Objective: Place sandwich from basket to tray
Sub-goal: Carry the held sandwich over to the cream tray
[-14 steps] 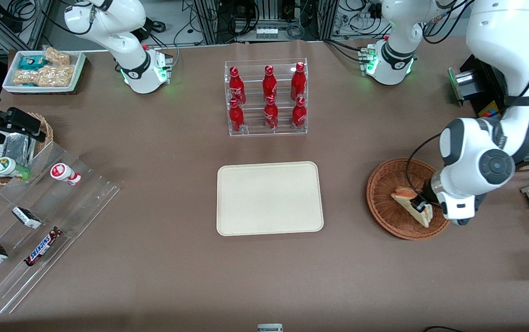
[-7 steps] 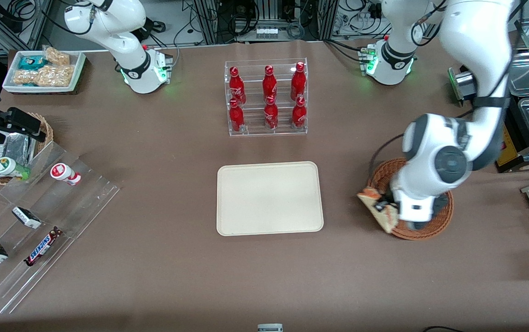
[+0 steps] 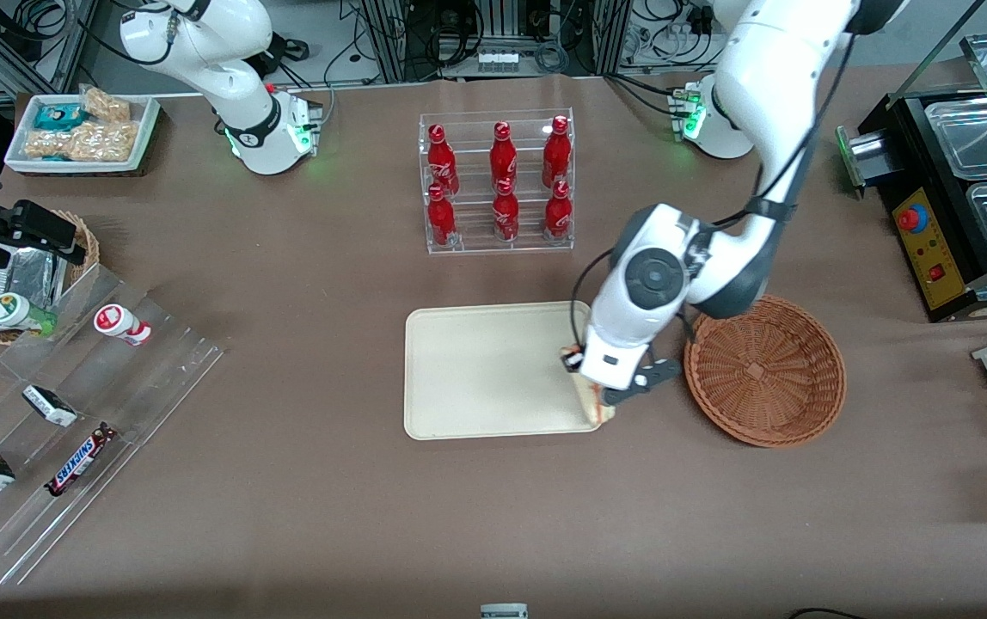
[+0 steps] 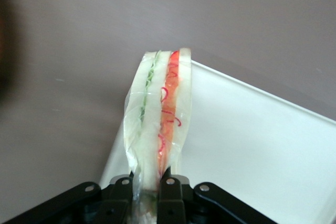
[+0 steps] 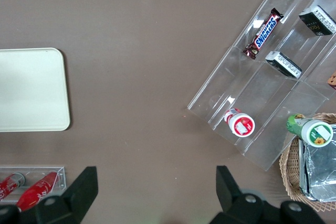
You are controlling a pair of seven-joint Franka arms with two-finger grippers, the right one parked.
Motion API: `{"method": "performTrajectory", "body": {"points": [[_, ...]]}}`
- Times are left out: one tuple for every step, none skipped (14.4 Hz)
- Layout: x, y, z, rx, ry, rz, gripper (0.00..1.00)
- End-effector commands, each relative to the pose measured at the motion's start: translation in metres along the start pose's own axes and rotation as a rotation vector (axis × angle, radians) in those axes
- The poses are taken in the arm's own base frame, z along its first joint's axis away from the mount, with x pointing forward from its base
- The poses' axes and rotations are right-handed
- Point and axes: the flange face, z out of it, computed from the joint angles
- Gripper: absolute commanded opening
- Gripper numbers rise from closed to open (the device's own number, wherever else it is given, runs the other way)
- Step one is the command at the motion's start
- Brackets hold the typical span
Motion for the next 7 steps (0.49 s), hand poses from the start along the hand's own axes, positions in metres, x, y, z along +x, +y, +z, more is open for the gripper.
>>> {"method": "performTrajectory", "body": {"points": [[-0.023,0.028,0.008,-0.028,0.020,0.059,0.09],[-0.036,0.039,0.010,-0.053,0.035,0.083,0.09],[-0.045,0.047,0.014,-0.073,0.045,0.100,0.09],[-0.052,0.052,0.017,-0.085,0.049,0.112,0.09],[-0.058,0.057,0.022,-0.093,0.053,0.125,0.09],[-0.066,0.062,0.029,-0.102,0.057,0.138,0.09],[-0.072,0.066,0.033,-0.108,0.060,0.149,0.09]]}}
